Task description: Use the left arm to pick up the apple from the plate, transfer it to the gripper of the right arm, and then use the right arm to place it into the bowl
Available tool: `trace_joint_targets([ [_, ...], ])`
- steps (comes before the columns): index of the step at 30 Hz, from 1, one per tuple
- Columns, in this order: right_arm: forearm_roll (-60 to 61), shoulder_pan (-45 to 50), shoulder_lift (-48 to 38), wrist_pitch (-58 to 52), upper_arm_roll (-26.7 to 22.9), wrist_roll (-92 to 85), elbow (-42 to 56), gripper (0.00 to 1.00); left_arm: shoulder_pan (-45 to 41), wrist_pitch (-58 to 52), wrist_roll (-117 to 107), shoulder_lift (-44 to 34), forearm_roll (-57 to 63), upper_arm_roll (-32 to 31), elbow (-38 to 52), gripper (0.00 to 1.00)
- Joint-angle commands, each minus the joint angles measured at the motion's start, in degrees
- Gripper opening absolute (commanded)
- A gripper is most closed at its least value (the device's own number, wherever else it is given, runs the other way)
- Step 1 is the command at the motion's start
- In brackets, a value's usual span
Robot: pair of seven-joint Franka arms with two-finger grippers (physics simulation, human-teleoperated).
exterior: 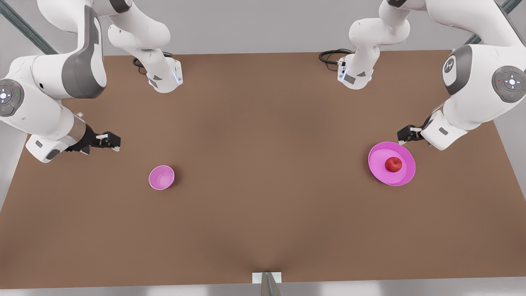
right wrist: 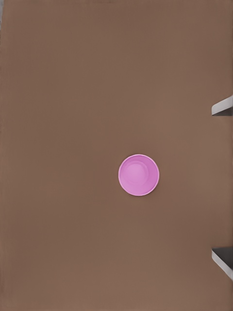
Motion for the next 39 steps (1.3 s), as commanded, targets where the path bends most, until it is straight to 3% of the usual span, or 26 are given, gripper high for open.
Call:
trace_joint_targets([
  [1, 0.0, 0.0, -0.1, 0.7, 0.0, -1.0, 0.0, 1.00, 0.2, 2.8, 0.8, -0.1, 0.0, 0.3, -0.5, 1.00],
  [6, 0.0, 0.2, -0.1, 0.7, 0.0, -0.9, 0.0, 1.00, 1.4, 25.7, 5.4, 2.0, -2.9, 8.7, -25.7, 1.00],
  [11, 0.0, 0.5, -0.1, 0.7, 0.0, -0.9, 0.0, 1.00, 4.3, 35.4, 7.0, 11.0, -3.0, 9.1, -27.4, 1.00],
  [15, 0.0, 0.5, -0.1, 0.6, 0.0, -1.0, 0.0, 1.00, 5.0, 36.3, 9.9, 14.6, -3.0, 11.0, -27.7, 1.00],
  [24, 0.1, 0.5, -0.1, 0.6, 0.0, -1.1, 0.0, 1.00, 4.7, 45.3, 10.0, 16.3, -3.0, 11.0, -36.8, 1.00],
  [39, 0.0, 0.4, -0.1, 0.6, 0.0, -1.2, 0.0, 1.00, 4.9, 49.4, 10.0, 18.2, -2.9, 11.1, -39.6, 1.00],
])
